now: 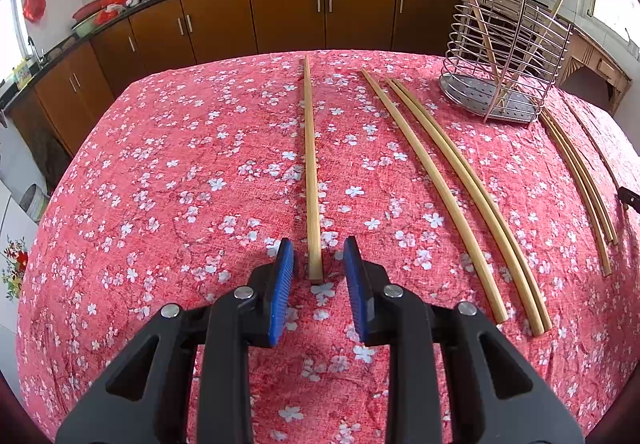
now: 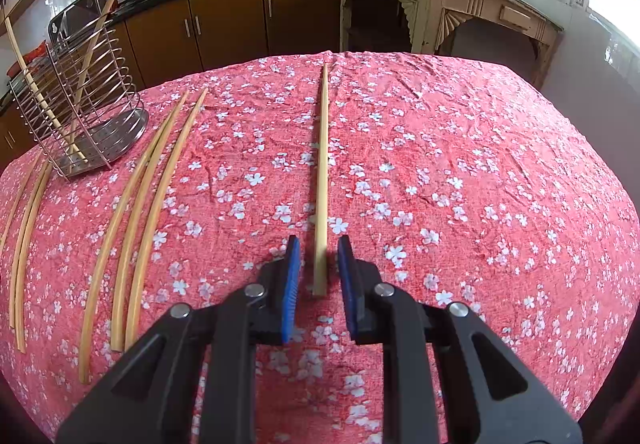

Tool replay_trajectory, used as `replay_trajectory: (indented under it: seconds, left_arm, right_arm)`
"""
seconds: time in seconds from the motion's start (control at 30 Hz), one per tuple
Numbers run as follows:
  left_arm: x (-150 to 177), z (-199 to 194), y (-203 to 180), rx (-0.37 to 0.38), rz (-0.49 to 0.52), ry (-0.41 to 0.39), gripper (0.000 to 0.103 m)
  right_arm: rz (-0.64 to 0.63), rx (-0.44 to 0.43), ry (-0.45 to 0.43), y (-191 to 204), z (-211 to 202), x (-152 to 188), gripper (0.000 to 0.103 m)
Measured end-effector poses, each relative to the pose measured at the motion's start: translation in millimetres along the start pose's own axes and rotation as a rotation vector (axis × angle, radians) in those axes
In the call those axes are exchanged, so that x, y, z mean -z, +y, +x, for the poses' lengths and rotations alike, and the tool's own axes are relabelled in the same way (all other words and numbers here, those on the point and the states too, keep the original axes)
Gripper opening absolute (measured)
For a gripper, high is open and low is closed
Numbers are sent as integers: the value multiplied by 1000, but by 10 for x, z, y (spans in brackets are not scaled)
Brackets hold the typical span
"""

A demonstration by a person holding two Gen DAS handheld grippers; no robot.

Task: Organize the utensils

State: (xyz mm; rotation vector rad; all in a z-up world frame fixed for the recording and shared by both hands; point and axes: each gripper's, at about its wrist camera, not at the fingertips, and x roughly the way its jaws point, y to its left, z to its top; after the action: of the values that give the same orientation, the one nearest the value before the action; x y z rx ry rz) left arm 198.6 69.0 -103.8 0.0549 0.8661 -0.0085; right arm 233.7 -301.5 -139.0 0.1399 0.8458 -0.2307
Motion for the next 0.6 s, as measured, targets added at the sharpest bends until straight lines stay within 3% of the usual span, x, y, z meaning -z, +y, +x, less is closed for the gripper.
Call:
replay_trajectory:
  seconds: [0.53, 0.6]
  left_arm:
    - [6, -2, 12, 11, -5, 0, 27]
    - [6, 1, 8, 4, -4, 0, 26]
  right_arm:
    - [3, -3, 0, 0, 0, -3, 20]
    - [0, -10, -1, 0, 0, -4, 13]
